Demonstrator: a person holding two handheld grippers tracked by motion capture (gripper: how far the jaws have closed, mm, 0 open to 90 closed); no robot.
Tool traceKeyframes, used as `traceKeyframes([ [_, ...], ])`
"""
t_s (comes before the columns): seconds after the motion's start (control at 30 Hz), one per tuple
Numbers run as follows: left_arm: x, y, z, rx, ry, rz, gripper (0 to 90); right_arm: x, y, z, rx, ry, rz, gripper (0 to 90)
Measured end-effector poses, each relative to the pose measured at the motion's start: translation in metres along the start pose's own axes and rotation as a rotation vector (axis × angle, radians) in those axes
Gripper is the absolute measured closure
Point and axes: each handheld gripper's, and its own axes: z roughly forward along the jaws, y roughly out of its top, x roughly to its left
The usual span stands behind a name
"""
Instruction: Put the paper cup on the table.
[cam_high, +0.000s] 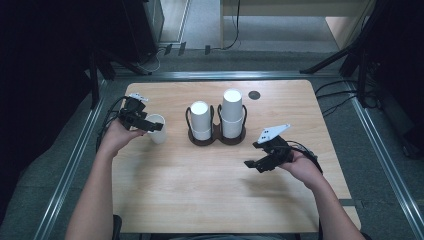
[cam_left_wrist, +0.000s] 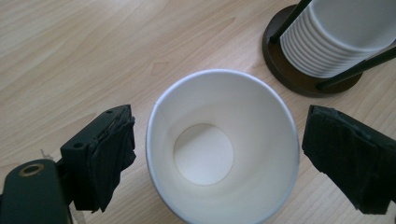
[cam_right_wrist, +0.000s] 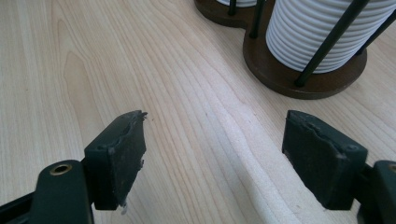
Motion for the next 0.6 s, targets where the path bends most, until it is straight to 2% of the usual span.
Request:
traceKeyframes([
  [0.03, 0.000, 0.000, -0.001, -0.007, -0.013, -0.007, 9.6, 0.000, 0.000, 0.000, 0.002, 0.002, -0.001, 21.9],
  [0.37, -0.003, -0.001, -0.015, -0.020, 0.015, -0.001, 9.9, 0.000, -0.001, 0.000, 0.016, -0.003, -0.005, 21.9],
  [0.43, -0.005, -0.001, -0.017, -0.013, 0.021, -0.001, 12.8, 0.000, -0.001, 0.001, 0.019, 0.000, -0.003, 21.9],
  [0.6, -0.010, -0.001, -0.022, -0.022, 0.015, -0.001, 12.8, 0.000, 0.000, 0.001, 0.024, -0.001, -0.006, 21.9],
])
